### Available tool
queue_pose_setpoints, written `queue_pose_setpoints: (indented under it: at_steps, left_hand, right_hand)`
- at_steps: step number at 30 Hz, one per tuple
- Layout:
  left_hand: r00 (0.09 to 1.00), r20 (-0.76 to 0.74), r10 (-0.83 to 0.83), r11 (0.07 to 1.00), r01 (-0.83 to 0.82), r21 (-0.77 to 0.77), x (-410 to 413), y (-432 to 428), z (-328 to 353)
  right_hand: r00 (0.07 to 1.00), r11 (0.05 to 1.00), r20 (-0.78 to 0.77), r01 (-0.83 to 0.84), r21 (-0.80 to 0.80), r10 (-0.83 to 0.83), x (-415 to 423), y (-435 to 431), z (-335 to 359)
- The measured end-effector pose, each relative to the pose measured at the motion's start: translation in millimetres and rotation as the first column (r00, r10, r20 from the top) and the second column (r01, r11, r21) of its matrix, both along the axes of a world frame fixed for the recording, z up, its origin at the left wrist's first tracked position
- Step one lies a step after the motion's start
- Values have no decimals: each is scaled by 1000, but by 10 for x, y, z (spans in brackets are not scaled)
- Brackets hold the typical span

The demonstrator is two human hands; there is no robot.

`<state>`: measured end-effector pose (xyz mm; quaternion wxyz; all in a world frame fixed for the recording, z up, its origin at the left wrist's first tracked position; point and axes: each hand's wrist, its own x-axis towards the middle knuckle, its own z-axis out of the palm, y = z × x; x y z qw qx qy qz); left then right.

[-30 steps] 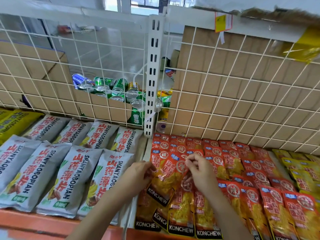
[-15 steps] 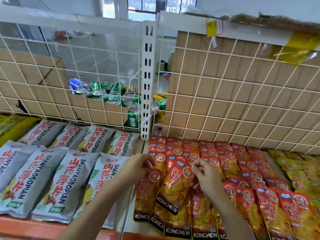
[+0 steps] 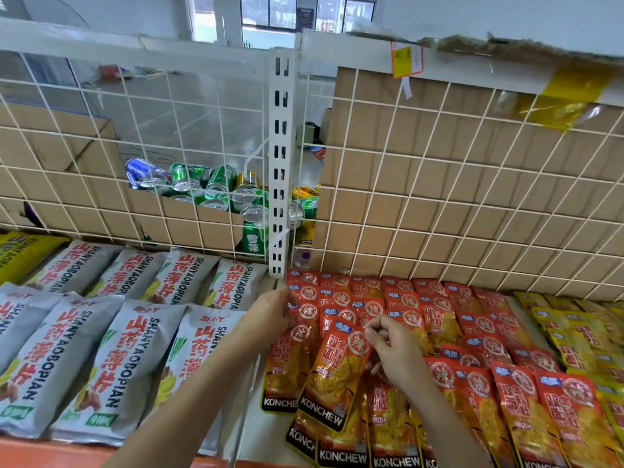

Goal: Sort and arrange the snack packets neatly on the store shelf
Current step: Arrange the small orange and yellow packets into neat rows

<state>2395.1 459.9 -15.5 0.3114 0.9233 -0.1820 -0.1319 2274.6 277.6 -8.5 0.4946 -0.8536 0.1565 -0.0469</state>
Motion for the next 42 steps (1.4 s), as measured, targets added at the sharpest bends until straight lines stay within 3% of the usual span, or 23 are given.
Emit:
queue_pose_setpoints:
  at_steps: [9, 15, 19, 21, 24, 29, 34, 42]
  left_hand:
    - [998, 56, 16, 998, -12, -68, -54, 55, -20]
    - [990, 144, 9, 972, 26, -234, -178, 233, 87]
    - [994, 112, 9, 951, 26, -309, -256, 361, 108]
    - [993, 120, 16, 948, 23, -319, -287, 403, 110]
    - [991, 132, 18, 943, 27, -333, -332, 455, 126]
    - [958, 285, 44, 979, 16, -204, -450, 480, 86]
    - [932, 362, -22, 991, 68, -115, -702, 442, -46]
    - [971, 213, -107, 994, 110, -2, -959, 346, -358]
  right_hand:
    - [1000, 1000, 8, -28, -5, 28, 57, 89, -14]
    - [996, 996, 39, -87, 9, 86, 131, 248, 40]
    - [984, 984, -3, -176, 3, 176, 221, 463, 47]
    - [975, 973, -19, -221, -74, 220, 264, 566, 11]
    - [963, 897, -34, -262, -355, 267, 299, 651, -38]
    - [945, 806, -30, -295, -512, 327, 292, 663, -78]
    - [947, 790, 13, -260, -556, 320, 233, 627, -146]
    - [954, 785, 106, -165, -598, 281, 31, 526, -151]
